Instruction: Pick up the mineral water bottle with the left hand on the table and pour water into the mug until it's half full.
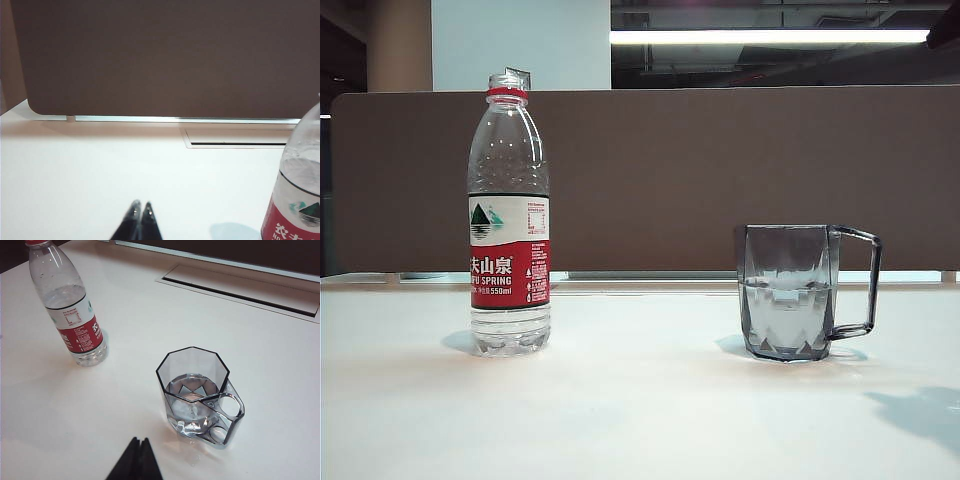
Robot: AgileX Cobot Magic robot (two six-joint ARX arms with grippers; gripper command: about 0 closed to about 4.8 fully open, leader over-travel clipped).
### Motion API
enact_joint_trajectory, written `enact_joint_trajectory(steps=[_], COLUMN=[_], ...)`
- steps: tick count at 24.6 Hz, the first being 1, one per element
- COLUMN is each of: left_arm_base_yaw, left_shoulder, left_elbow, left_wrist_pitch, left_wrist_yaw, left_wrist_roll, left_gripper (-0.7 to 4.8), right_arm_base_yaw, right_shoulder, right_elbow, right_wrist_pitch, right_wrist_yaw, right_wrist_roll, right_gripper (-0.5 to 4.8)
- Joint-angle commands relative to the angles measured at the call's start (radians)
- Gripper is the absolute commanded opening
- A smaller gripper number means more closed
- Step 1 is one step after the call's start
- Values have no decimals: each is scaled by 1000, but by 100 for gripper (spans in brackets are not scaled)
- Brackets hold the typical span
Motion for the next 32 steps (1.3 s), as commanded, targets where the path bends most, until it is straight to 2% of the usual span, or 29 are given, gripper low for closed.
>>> enact_joint_trajectory(steps=[1,6,9,14,19,27,32], left_arm_base_yaw=[-1,-1,-1,-1,-1,-1,-1], left_shoulder=[0,0,0,0,0,0,0], left_elbow=[3,3,3,3,3,3,3], left_wrist_pitch=[13,13,13,13,13,13,13], left_wrist_yaw=[2,2,2,2,2,2,2], left_wrist_roll=[4,4,4,4,4,4,4], left_gripper=[-5,-5,-5,-5,-5,-5,-5], right_arm_base_yaw=[1,-102,-255,-366,-425,-543,-546], right_shoulder=[-13,-99,-214,-290,-300,-370,-370], right_elbow=[-4,-60,-139,-228,-297,-391,-425], right_wrist_pitch=[18,60,163,282,395,443,499], right_wrist_yaw=[1,13,6,2,2,1,-2], right_wrist_roll=[-3,-3,-4,-4,-4,-3,-3], right_gripper=[-8,-8,-8,-8,-8,-8,-8])
